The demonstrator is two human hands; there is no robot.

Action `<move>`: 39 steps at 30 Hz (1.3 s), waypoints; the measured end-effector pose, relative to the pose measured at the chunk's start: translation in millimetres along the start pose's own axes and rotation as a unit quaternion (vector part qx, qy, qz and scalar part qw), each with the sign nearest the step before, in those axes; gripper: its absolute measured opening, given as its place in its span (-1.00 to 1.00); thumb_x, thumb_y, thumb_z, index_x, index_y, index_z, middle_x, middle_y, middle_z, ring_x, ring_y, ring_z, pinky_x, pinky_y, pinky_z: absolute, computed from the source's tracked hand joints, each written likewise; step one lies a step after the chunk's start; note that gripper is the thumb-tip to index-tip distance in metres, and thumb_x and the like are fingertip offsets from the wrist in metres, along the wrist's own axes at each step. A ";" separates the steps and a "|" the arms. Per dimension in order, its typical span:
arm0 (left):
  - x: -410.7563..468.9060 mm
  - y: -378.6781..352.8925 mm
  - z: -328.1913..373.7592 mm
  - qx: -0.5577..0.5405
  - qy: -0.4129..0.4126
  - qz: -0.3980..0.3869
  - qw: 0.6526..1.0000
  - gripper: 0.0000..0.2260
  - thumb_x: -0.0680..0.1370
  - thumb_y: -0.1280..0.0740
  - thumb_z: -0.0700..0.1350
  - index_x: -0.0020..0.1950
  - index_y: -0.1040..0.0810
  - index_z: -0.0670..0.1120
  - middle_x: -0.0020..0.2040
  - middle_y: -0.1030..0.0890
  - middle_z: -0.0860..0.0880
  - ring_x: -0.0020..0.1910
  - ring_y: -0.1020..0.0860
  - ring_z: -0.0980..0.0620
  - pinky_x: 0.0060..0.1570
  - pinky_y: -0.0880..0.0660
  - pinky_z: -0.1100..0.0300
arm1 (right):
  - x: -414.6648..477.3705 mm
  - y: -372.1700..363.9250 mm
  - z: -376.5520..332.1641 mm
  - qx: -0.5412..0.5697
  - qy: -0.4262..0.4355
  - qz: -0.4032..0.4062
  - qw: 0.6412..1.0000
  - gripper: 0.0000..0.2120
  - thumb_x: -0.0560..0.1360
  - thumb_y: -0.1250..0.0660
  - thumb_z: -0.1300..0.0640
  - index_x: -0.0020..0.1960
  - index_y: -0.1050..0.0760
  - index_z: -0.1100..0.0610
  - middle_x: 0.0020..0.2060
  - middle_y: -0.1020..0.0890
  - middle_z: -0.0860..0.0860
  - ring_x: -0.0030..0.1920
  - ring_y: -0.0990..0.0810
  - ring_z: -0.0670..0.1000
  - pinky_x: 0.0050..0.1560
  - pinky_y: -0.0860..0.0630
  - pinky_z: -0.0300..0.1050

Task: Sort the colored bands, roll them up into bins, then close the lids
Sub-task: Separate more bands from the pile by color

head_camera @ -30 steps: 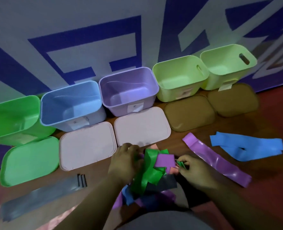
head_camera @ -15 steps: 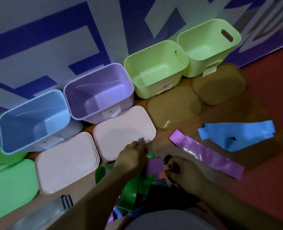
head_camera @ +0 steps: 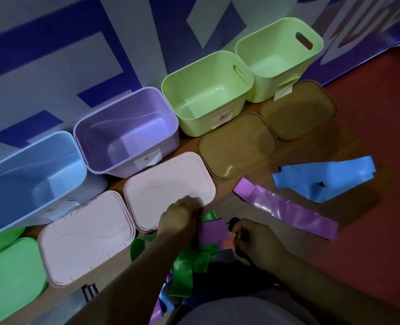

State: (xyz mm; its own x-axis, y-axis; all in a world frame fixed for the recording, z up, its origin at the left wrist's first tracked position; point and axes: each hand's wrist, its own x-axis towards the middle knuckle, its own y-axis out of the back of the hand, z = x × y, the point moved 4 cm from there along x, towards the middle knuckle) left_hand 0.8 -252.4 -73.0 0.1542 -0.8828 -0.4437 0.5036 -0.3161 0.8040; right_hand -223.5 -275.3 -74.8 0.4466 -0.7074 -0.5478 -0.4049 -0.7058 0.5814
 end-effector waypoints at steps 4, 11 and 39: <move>-5.6 2.5 -6.7 0.014 0.019 0.039 0.999 -0.82 0.52 -0.22 0.00 0.11 -0.47 0.10 -0.01 -0.54 -0.01 -0.02 -0.51 -0.11 -0.21 -0.38 0.11 | -4.6 1.9 -5.2 0.019 0.016 0.024 0.999 -0.79 0.43 -0.37 0.23 -0.01 -0.58 -0.03 -0.21 -0.64 -0.17 -0.16 -0.59 -0.20 -0.10 -0.49 -0.33; -25.3 20.8 -9.3 -0.126 0.026 0.084 0.988 -0.84 0.58 -0.28 0.05 0.06 -0.60 0.05 -0.07 -0.68 -0.02 -0.06 -0.62 -0.10 -0.10 -0.54 0.08 | -7.2 11.6 -20.0 0.014 0.042 0.046 0.998 -0.76 0.39 -0.41 0.27 -0.08 -0.57 -0.05 -0.27 -0.63 -0.15 -0.22 -0.58 -0.20 -0.21 -0.40 -0.44; -108.2 115.4 45.4 -0.205 -0.075 0.266 0.939 -0.90 0.56 -0.39 -0.17 -0.03 -0.64 0.03 -0.12 -0.62 0.17 -0.10 -0.55 0.20 -0.11 -0.44 0.42 | -33.7 88.1 -47.4 0.175 0.109 0.124 0.971 -0.66 0.41 -0.45 0.37 -0.07 -0.57 -0.08 -0.21 -0.70 -0.12 -0.15 -0.65 -0.19 -0.04 -0.50 -0.33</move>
State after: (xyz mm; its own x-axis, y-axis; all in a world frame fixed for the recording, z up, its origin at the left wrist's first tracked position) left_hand 3.6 -209.2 85.7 0.3707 -0.9266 0.0637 0.6791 0.3172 0.6620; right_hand -236.4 -311.9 23.4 0.4432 -0.8594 -0.2549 -0.7507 -0.5112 0.4184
